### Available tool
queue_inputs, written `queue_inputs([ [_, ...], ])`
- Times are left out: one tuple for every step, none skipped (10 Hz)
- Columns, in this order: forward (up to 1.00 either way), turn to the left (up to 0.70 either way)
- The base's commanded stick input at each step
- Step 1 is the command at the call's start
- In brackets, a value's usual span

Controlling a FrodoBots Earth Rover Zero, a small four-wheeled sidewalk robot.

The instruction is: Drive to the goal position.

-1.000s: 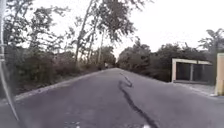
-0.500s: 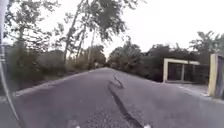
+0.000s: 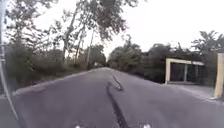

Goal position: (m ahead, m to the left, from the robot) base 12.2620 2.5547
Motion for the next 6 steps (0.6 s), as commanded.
queue_inputs([
  [0.7,0.0],
  [0.7,0.0],
  [0.7,0.0],
  [0.7,0.0],
  [0.7,0.0],
  [0.7,0.0],
])
